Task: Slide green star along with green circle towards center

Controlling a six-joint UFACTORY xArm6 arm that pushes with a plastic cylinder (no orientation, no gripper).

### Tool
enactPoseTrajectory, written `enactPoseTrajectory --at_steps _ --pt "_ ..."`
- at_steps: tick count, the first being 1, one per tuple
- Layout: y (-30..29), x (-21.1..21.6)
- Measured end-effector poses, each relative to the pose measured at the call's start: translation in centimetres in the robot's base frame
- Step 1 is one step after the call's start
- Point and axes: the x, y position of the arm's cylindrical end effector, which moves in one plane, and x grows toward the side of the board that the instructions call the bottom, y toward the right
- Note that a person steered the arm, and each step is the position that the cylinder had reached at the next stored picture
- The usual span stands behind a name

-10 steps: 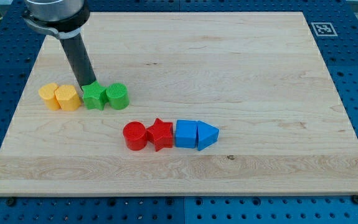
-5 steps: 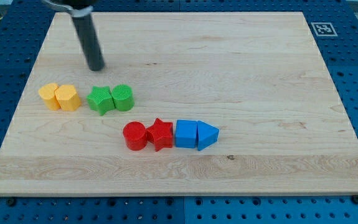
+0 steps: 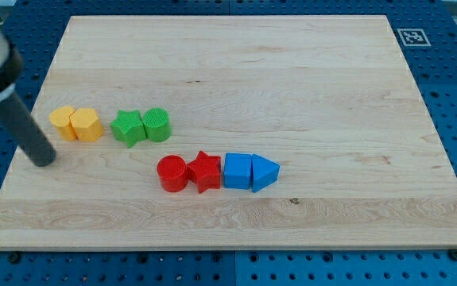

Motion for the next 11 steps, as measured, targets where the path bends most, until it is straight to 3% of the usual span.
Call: enactPoseTrajectory --at_steps 3,7,11 --pt "2.3 -2.1" --pt "11.3 -2.1" --pt "8.1 -2.0"
